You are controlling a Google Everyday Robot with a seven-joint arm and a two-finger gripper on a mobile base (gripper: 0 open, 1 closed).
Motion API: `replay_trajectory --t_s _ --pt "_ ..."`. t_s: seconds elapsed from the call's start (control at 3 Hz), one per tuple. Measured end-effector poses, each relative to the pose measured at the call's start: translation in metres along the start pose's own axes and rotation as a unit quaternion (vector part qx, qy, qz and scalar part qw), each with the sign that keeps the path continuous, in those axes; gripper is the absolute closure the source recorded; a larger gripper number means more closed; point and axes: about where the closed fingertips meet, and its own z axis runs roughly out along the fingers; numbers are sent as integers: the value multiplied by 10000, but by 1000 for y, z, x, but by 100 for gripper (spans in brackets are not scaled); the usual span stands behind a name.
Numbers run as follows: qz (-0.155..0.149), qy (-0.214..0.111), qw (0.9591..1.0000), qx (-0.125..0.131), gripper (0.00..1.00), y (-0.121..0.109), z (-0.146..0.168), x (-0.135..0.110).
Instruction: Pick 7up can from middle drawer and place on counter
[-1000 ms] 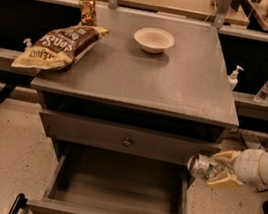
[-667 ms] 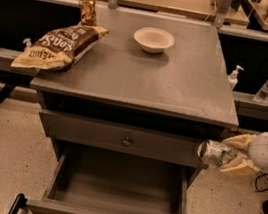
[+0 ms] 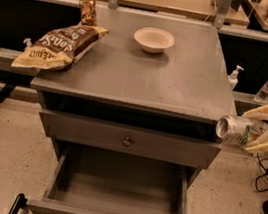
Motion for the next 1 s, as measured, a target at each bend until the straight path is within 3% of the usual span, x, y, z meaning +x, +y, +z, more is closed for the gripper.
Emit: replay_trajectory --t_s 0.33,1.0 --pt "-233 43 9997 32 100 -11 -23 -20" --pt "-430 -42 9990 -86 100 -14 -16 -38"
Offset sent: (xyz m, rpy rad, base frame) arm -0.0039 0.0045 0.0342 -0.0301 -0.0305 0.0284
